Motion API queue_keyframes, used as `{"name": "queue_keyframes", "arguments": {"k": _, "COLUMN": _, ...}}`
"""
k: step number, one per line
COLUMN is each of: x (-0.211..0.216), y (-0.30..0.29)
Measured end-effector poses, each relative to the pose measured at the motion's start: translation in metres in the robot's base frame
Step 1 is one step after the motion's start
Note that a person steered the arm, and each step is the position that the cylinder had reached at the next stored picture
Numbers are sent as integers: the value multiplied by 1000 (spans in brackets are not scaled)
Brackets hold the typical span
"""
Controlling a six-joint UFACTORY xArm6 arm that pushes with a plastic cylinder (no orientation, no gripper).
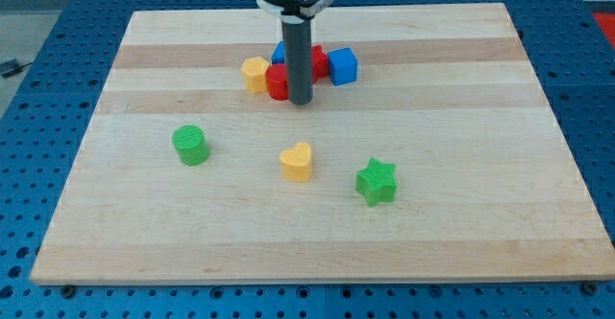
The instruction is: Keep red circle yellow hexagon and blue triangle in a vertical line
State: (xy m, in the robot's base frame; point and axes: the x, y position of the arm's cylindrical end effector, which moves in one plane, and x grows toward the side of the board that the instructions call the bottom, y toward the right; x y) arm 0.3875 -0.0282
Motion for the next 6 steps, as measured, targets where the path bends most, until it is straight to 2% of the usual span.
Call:
{"name": "queue_keyframes", "arguments": {"k": 1, "x": 27, "y": -15}}
{"name": "queue_keyframes", "arguments": {"k": 2, "x": 39, "y": -55}}
{"name": "queue_keyframes", "arguments": {"k": 3, "x": 33, "y": -71}}
{"name": "queue_keyframes", "arguments": {"k": 4, "x": 20, "y": -24}}
{"name": "queue_keyframes", "arguments": {"k": 5, "x": -29, "y": 4}}
{"name": "queue_keyframes", "arguments": {"k": 6, "x": -59, "y": 12}}
